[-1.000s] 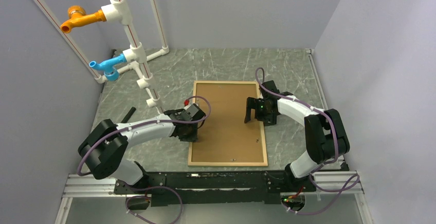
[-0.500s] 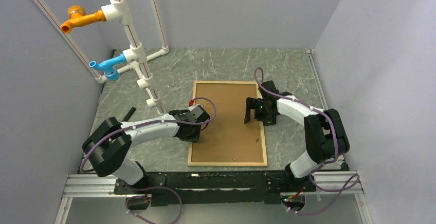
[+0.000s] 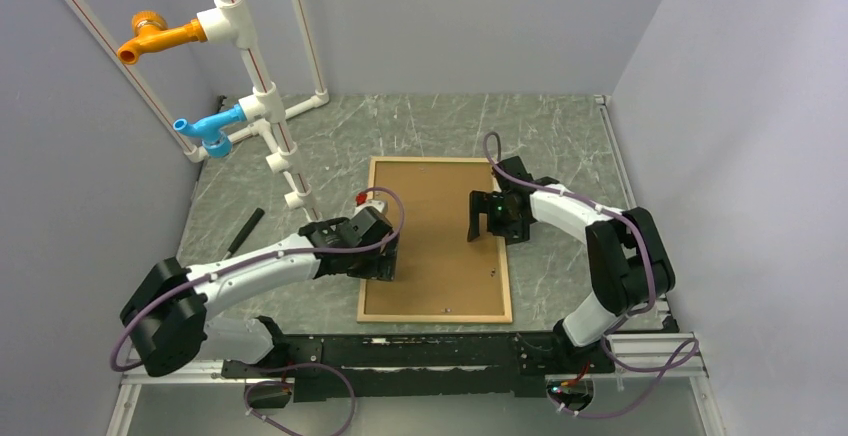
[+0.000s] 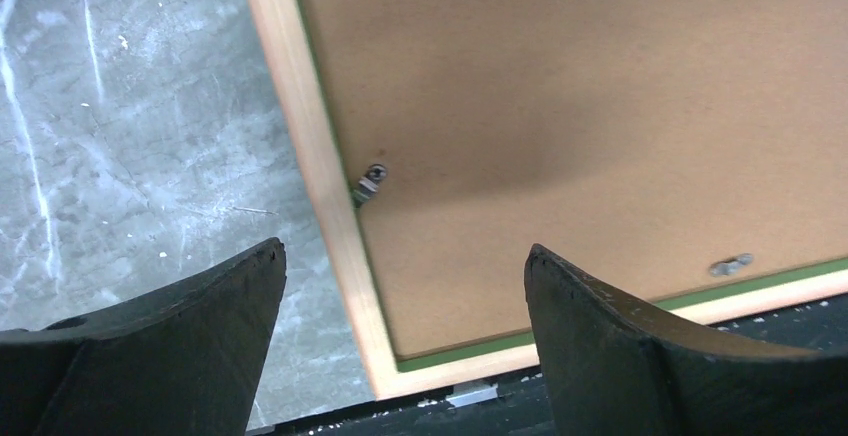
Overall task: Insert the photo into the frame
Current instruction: Install the photo frame at the center of the board.
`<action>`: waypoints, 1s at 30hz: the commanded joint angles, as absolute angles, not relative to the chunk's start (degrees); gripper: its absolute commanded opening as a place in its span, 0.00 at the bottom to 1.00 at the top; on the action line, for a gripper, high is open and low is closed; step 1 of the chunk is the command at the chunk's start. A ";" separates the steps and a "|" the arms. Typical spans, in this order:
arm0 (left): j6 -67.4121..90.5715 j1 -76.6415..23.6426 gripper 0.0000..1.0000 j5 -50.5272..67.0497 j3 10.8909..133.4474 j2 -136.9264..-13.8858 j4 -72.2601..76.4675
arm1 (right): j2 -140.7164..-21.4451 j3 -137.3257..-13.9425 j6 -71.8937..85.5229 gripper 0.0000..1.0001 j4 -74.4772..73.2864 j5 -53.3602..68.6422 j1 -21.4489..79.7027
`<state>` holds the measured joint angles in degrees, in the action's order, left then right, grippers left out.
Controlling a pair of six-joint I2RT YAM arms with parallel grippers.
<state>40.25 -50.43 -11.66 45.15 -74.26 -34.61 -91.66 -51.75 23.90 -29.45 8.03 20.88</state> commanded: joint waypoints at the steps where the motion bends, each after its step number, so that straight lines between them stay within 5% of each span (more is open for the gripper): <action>1: 41.85 -49.79 0.92 -9.04 43.51 -70.73 -31.89 | -94.56 -53.22 26.07 1.00 -27.83 12.43 23.98; 21: 41.05 -49.00 0.93 -9.90 42.89 -69.40 -33.51 | -84.39 -42.49 29.71 0.99 -35.94 4.80 25.79; 30: 41.32 -48.96 0.93 -9.63 42.44 -70.05 -32.48 | -82.94 -40.10 30.71 0.88 -36.02 5.17 26.12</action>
<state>41.19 -49.15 -9.89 42.72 -69.38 -33.58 -82.02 -42.52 29.15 -32.12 5.34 25.56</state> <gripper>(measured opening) 0.924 0.912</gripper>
